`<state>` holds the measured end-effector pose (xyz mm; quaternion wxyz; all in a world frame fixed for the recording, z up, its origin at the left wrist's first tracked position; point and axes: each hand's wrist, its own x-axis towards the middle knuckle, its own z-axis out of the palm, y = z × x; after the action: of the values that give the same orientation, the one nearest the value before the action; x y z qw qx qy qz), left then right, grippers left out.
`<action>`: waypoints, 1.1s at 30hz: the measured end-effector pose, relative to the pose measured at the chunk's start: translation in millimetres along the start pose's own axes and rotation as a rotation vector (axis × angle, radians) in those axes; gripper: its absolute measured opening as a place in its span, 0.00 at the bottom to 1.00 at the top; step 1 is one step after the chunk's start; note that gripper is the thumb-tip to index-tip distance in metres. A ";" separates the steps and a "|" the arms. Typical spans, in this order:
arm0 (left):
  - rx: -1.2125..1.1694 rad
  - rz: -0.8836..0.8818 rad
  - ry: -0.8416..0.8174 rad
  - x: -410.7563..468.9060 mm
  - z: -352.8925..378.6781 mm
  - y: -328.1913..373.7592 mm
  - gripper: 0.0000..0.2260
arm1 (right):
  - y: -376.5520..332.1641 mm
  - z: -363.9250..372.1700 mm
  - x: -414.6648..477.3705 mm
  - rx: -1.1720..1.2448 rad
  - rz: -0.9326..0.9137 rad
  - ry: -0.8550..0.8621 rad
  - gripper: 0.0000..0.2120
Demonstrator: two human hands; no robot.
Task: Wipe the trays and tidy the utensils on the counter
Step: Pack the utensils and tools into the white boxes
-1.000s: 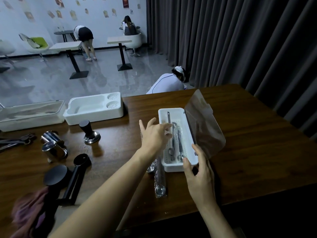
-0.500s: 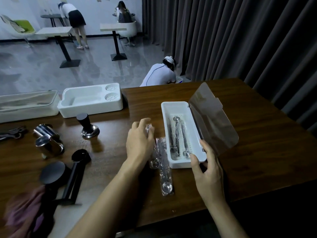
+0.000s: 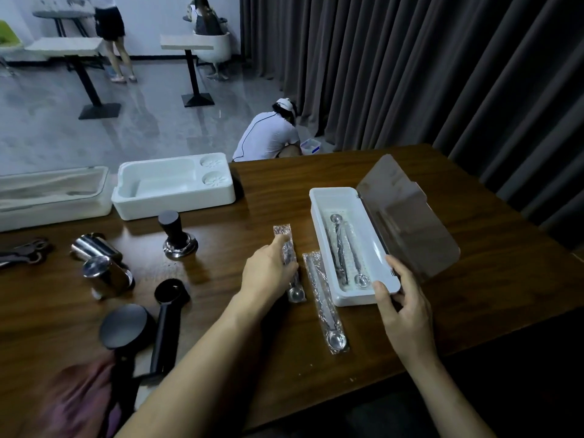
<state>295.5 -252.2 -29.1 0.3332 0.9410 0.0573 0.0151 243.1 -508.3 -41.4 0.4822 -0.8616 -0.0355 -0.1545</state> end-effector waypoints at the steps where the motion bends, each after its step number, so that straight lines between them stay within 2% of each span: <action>1: -0.014 0.002 -0.007 0.3 -1.5 -0.9 0.23 | 0.3 -0.1 0.2 0.003 0.002 -0.001 0.28; 6: -0.126 0.031 -0.005 -5.9 -2.8 -8.0 0.16 | 2.1 -0.2 0.8 -0.004 0.004 0.003 0.29; 10: -0.394 0.009 0.038 -13.7 -3.2 -10.0 0.13 | 4.6 -0.1 1.7 0.011 -0.010 -0.001 0.28; 13: -0.574 -0.034 0.090 -20.8 -3.6 0.0 0.14 | 6.1 -0.3 2.2 -0.002 -0.023 -0.009 0.27; 17: -0.658 -0.054 0.181 -22.9 -0.3 22.6 0.15 | 5.7 0.1 2.3 0.005 -0.051 -0.009 0.26; 24: -0.526 0.010 0.216 -12.3 -1.3 70.2 0.21 | 5.4 -1.8 0.6 0.008 -0.079 -0.031 0.28; 29: -0.161 0.068 0.218 13.5 14.4 88.3 0.19 | 6.5 -1.6 0.6 0.006 -0.080 -0.041 0.27; 33: -0.045 0.044 0.173 22.8 26.2 98.0 0.17 | 6.6 -1.5 1.6 0.024 -0.100 -0.030 0.27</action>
<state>329.4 -341.5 11.9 0.3478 0.9294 0.0649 0.1049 245.7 -513.2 -45.7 0.4837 -0.8550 -0.0877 -0.1651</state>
